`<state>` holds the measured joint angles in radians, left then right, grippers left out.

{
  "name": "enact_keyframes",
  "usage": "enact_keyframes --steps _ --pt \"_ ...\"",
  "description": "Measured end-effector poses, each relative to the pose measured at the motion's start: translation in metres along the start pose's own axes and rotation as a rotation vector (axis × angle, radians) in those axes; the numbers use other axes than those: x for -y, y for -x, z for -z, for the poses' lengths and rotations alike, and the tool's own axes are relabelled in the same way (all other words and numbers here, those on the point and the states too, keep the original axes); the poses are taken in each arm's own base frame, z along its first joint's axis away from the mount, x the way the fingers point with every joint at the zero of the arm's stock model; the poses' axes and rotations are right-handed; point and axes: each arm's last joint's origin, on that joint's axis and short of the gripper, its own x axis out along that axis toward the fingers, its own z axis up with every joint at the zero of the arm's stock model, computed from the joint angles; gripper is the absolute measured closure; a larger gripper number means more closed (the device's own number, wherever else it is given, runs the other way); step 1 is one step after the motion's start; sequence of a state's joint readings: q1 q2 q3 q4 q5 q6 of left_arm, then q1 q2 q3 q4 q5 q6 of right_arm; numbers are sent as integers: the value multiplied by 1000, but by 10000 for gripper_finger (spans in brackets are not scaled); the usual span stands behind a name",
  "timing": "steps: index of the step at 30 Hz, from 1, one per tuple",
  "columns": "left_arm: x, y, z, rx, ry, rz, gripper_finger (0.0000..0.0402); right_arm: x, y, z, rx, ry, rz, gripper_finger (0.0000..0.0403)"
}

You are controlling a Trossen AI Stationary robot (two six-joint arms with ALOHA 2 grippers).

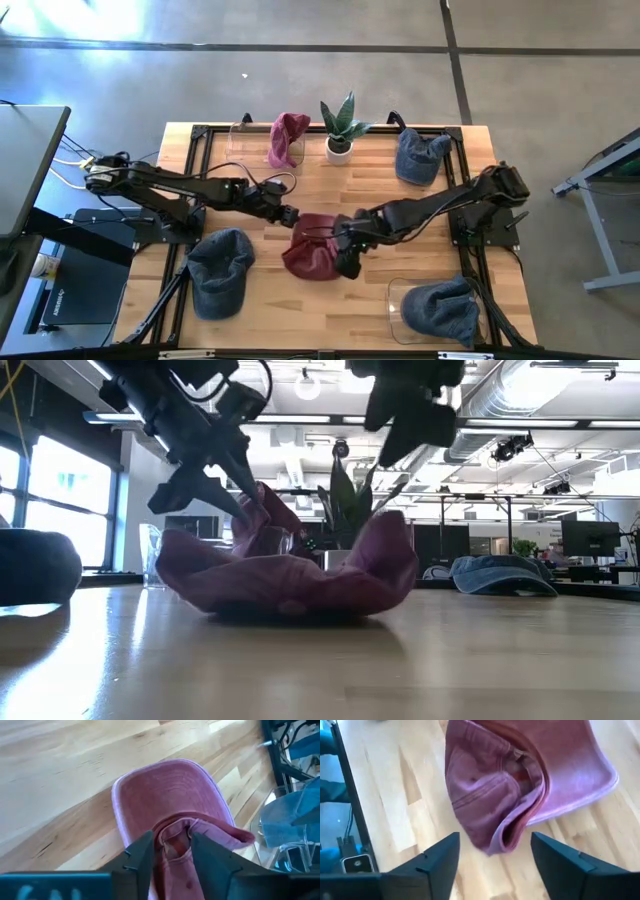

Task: Pick & Place hat
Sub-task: Put the red cap into the top transparent bin

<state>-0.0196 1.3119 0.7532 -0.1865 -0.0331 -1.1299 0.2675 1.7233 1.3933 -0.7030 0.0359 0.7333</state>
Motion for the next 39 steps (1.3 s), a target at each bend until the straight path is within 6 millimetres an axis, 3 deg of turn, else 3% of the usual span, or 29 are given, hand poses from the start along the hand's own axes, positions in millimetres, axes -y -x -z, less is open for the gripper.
enact_keyframes --steps 3,7,13,16,19,25,28,33,36,39 --pt "1 7 -1 7 0 15 258 -6 -5 9 -26 -33 27 133" --pt "12 24 0 7 -61 128 255 -9 -30 21 -83 -76 91 126" --pt "33 35 31 -114 -163 293 255 -1 -75 26 -120 -100 193 154" --pt "37 26 54 -190 -163 269 255 4 -86 25 -94 -118 235 192" --pt "32 5 74 -218 -135 159 254 8 -87 20 -77 -143 252 254" --pt "11 -39 93 -256 -29 -46 254 14 -84 14 -83 -176 234 387" --pt "1 -47 97 -256 12 -142 260 13 -82 16 -102 -194 229 379" --pt "-7 -35 96 -272 46 -253 291 10 -75 27 -148 -221 279 377" --pt "3 -21 89 -247 60 -180 310 5 -74 31 -160 -203 268 395" --pt "23 -11 81 -194 28 -86 324 2 -75 32 -156 -208 253 387"
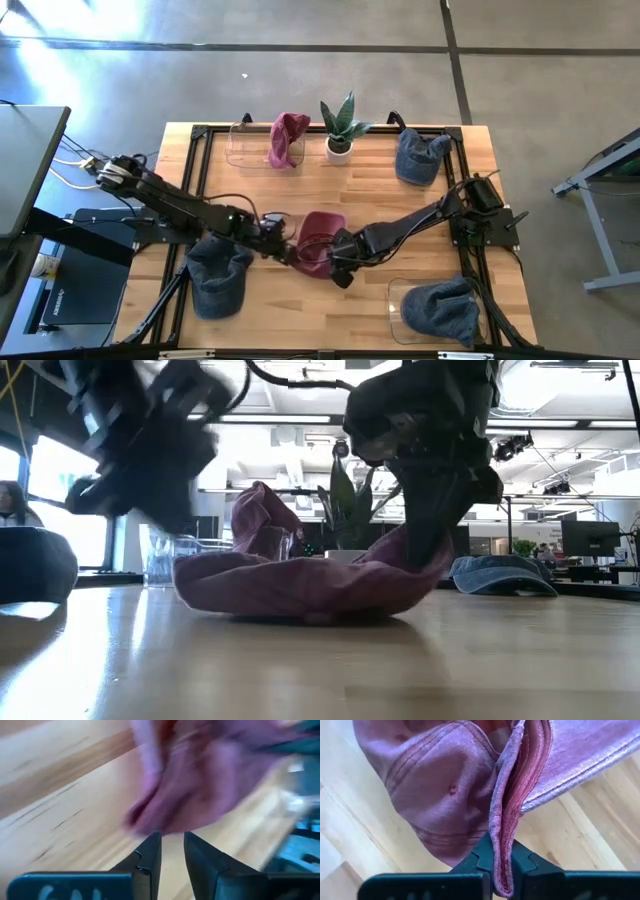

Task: Pick & Place hat
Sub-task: Put the red cap into the top transparent bin

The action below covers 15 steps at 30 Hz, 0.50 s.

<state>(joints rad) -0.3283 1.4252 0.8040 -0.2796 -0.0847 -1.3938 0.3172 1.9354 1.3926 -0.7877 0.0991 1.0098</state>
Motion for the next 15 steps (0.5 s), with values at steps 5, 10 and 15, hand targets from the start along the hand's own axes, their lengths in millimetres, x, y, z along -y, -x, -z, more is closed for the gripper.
enact_keyframes --steps 5,10,15 --pt "28 7 -5 6 -141 165 346 1 0 -4 17 -13 -6 381" --pt "34 -19 -13 85 -176 227 380 3 0 -6 24 -17 -1 396" --pt "19 -57 -15 80 -160 126 398 5 18 -7 64 -24 -16 383"
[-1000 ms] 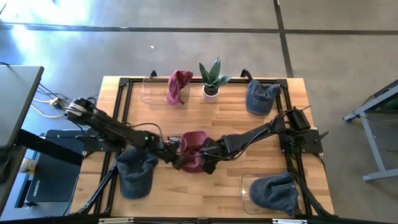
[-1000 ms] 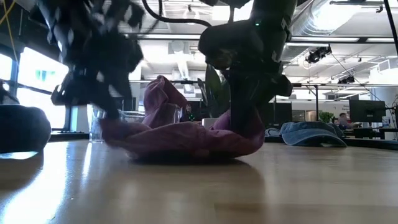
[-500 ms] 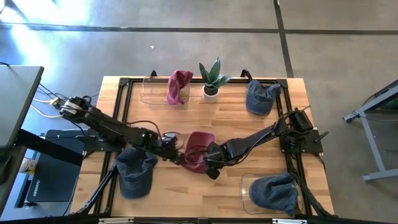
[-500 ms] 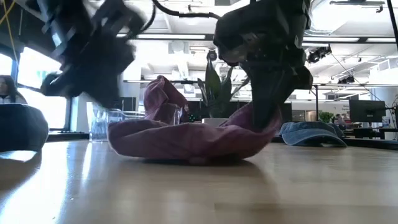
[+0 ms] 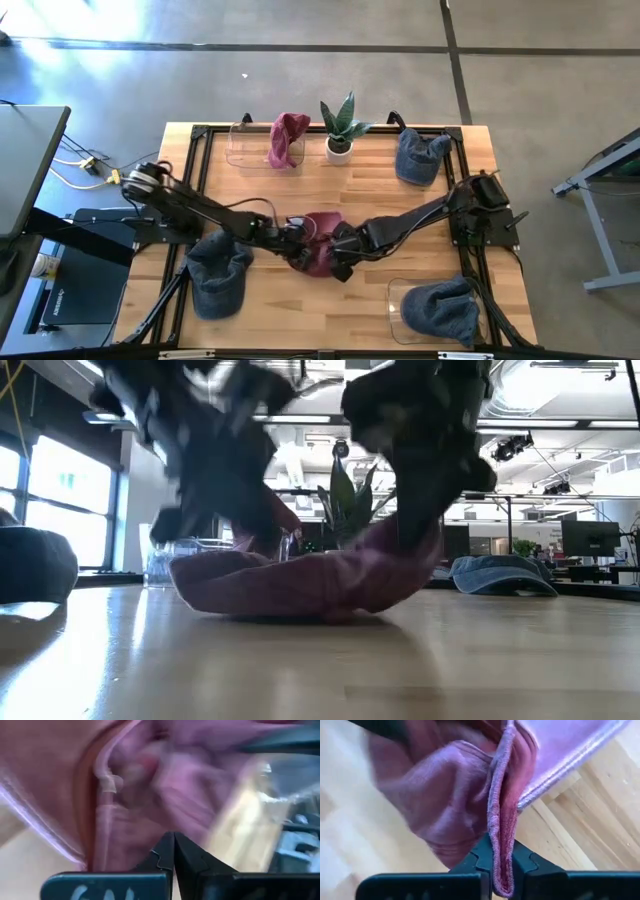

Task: Pick & Place hat
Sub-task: Put the red cap into the top transparent bin

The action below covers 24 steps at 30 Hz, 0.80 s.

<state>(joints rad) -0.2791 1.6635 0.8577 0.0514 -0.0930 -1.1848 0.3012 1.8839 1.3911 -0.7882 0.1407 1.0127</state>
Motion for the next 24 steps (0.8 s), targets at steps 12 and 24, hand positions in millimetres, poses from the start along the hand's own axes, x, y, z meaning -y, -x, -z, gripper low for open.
enact_keyframes --steps 12,24 --pt "-20 -6 -2 -112 95 -208 400 1 18 0 56 -35 -51 386" --pt "35 40 -5 -97 -201 -116 401 14 -16 14 41 -165 -107 383"
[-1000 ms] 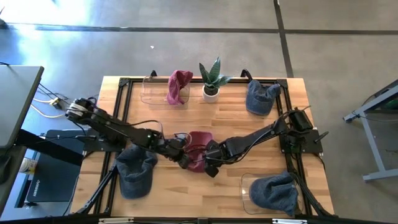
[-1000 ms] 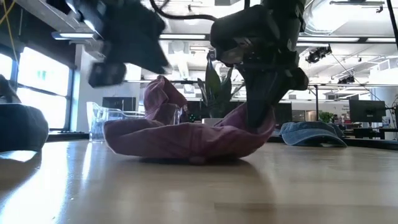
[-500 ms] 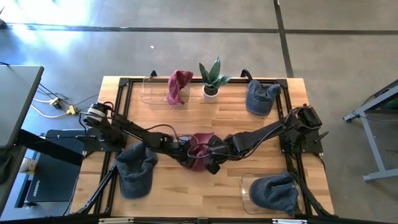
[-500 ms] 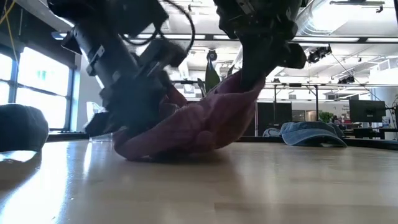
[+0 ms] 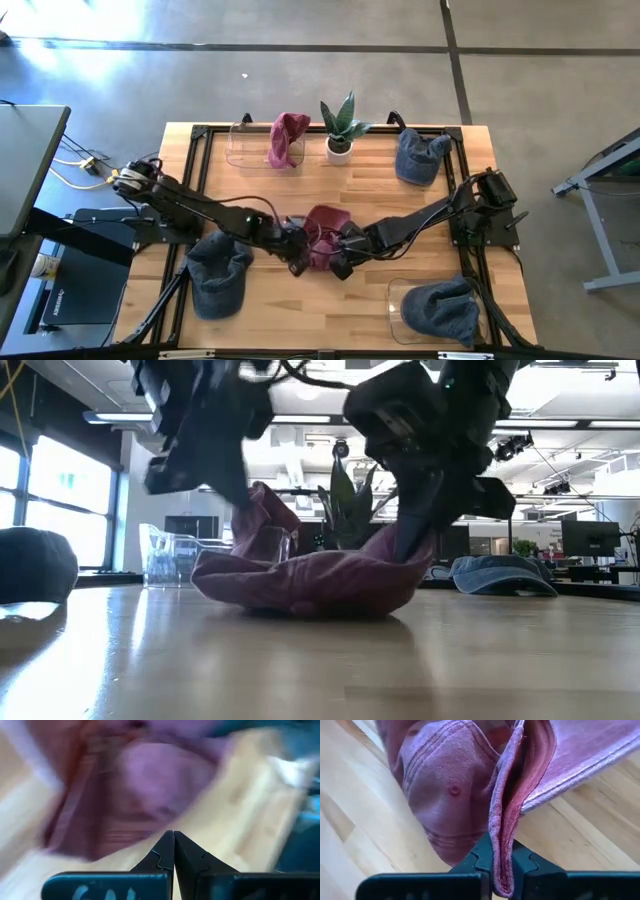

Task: Pick & Place hat
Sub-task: Put the red cap into the top transparent bin

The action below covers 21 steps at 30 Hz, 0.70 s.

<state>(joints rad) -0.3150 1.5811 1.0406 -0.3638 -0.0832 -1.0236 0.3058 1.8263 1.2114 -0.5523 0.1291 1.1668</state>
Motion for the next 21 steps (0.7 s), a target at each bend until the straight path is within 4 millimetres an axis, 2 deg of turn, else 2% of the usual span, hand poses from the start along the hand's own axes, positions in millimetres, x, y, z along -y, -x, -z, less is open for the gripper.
enact_keyframes --steps 3,8,12,16,21 --pt "10 -13 1 60 -36 81 401 0 1 0 3 0 -7 385" --pt "0 -51 -2 127 -2 9 401 -3 19 -4 42 -4 -55 397" --pt "-9 -72 -1 146 58 -42 401 -5 38 -6 91 -1 -102 388" --pt "-10 -84 2 126 49 -20 401 -4 51 -6 108 9 -122 384" --pt "-14 -93 4 40 51 11 401 -4 53 -5 100 36 -118 397"
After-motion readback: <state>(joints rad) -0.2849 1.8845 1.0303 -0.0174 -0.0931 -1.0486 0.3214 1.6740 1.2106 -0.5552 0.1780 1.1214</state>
